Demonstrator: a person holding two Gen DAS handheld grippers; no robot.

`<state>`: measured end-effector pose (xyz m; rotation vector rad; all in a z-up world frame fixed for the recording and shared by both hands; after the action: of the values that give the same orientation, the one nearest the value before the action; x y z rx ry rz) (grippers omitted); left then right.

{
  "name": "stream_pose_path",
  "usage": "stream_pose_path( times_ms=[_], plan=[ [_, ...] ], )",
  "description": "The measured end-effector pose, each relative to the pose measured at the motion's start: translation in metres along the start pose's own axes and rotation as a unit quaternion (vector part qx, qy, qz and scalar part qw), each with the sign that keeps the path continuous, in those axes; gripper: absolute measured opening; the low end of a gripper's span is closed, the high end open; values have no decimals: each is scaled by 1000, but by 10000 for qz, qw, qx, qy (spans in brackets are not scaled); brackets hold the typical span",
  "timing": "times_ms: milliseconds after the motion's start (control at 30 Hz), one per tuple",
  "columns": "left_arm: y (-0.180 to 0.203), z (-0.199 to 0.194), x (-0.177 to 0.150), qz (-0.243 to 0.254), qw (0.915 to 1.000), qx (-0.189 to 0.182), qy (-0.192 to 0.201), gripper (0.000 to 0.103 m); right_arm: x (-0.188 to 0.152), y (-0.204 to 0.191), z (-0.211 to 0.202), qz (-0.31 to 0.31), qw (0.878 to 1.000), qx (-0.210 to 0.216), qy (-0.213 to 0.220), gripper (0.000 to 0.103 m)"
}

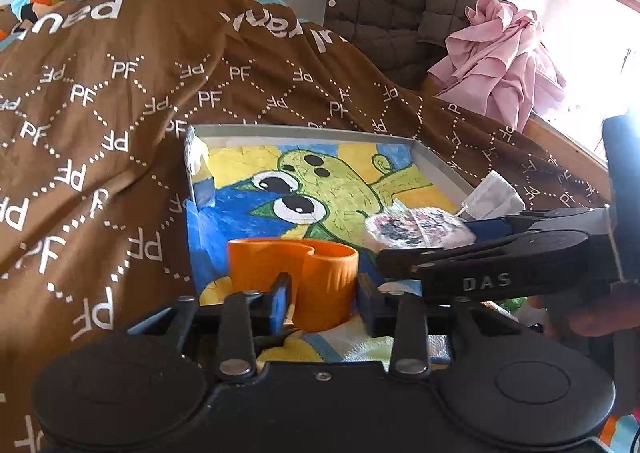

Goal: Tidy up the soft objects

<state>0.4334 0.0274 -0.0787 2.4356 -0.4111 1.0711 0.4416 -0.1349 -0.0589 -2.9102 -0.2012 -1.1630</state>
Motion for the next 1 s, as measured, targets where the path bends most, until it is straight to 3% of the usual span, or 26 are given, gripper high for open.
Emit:
stream_pose_path(
  times_ms=[200, 367, 600, 800, 1000],
  plan=[
    [3, -18, 5, -65, 9998, 78, 193, 66, 1, 18, -24, 193, 9996, 47, 224, 102],
    [7, -36, 2, -85, 9992, 233, 328, 73, -4, 29, -56, 383, 9973, 156, 613, 103],
    [23, -69, -2, -142, 9962, 459, 722, 90, -20, 37, -118, 304, 9905, 152, 1331, 103],
    [49, -107, -10, -148, 9913, 558, 1182, 102, -46, 34, -169, 175, 9846, 114, 1738, 103],
    [75, -141, -24, -156, 9884, 634, 1370, 102, -82, 27, -207, 94, 9813, 87, 1921, 103]
  ],
)
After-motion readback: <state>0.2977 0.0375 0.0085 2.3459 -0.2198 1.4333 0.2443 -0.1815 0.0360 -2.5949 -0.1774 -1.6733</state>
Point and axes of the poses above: each gripper's, at about its wrist camera, not at the fingertips, and z roughly the way its jaws point, y to its right, x to its top, the point moved 7 cm from there along z, roughly the way its jaws point, and after that the axes turned 7 degrees about -y, right-handed, at the moved point
